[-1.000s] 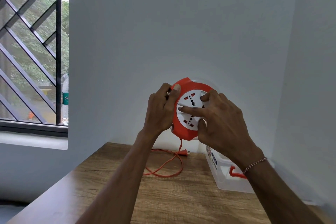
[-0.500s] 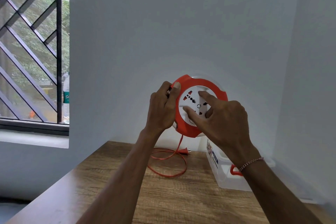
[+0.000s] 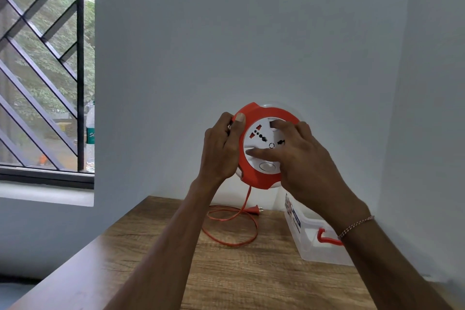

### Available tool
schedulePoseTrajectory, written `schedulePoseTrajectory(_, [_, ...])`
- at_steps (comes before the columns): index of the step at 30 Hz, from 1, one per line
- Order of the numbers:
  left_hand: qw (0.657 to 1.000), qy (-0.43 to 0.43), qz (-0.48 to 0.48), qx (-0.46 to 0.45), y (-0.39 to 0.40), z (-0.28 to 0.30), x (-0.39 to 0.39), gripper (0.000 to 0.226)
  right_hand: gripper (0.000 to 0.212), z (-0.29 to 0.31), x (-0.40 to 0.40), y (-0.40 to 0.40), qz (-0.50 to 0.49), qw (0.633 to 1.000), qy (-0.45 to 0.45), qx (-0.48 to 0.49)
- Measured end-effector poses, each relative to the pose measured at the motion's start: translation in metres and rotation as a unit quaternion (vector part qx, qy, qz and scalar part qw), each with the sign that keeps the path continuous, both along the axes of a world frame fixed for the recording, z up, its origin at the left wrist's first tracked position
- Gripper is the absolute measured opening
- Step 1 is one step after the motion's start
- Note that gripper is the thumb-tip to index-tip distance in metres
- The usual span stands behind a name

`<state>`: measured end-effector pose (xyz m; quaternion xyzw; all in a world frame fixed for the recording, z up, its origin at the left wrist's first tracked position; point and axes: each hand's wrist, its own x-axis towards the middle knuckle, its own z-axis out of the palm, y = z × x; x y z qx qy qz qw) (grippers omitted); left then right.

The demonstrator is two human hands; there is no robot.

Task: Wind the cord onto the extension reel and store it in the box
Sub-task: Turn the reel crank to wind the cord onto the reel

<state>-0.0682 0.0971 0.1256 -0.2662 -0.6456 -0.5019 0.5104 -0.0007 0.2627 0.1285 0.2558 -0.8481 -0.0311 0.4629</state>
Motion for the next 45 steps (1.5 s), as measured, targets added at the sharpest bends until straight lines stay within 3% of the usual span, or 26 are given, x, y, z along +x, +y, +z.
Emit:
schedulePoseTrajectory(7, [1.000, 0.002, 0.009, 0.003, 0.001, -0.001, -0.001, 0.033, 0.068, -0.007, -0.012, -0.001, -0.035, 0.998, 0.048, -0.012])
schedulePoseTrajectory(12, [1.000, -0.004, 0.003, 0.005, 0.000, -0.001, 0.000, 0.027, 0.061, -0.008, -0.013, 0.003, -0.018, 0.994, 0.079, -0.078])
schedulePoseTrajectory(18, [1.000, -0.001, 0.006, -0.003, 0.004, -0.001, 0.001, 0.030, 0.072, -0.008, -0.006, -0.006, -0.019, 0.982, 0.055, -0.179])
schedulePoseTrajectory(23, [1.000, -0.011, 0.016, 0.006, 0.003, -0.001, 0.002, 0.034, 0.074, -0.006, -0.006, -0.005, 0.005, 0.981, 0.058, -0.183])
schedulePoseTrajectory(28, [1.000, -0.018, 0.011, 0.013, 0.001, -0.001, 0.003, 0.037, 0.047, -0.004, -0.009, 0.002, 0.075, 0.976, 0.146, -0.142])
schedulePoseTrajectory(32, [1.000, -0.017, 0.010, 0.016, -0.002, 0.001, 0.003, 0.028, 0.022, 0.004, -0.008, 0.008, 0.109, 0.984, 0.110, -0.082])
schedulePoseTrajectory(37, [1.000, -0.010, 0.003, 0.009, -0.002, 0.001, 0.002, 0.026, 0.051, 0.005, -0.003, 0.005, 0.030, 0.999, 0.013, 0.011])
schedulePoseTrajectory(45, [1.000, 0.004, 0.006, 0.003, 0.000, 0.000, 0.002, 0.028, 0.067, 0.000, -0.003, 0.003, -0.030, 0.999, 0.043, 0.011])
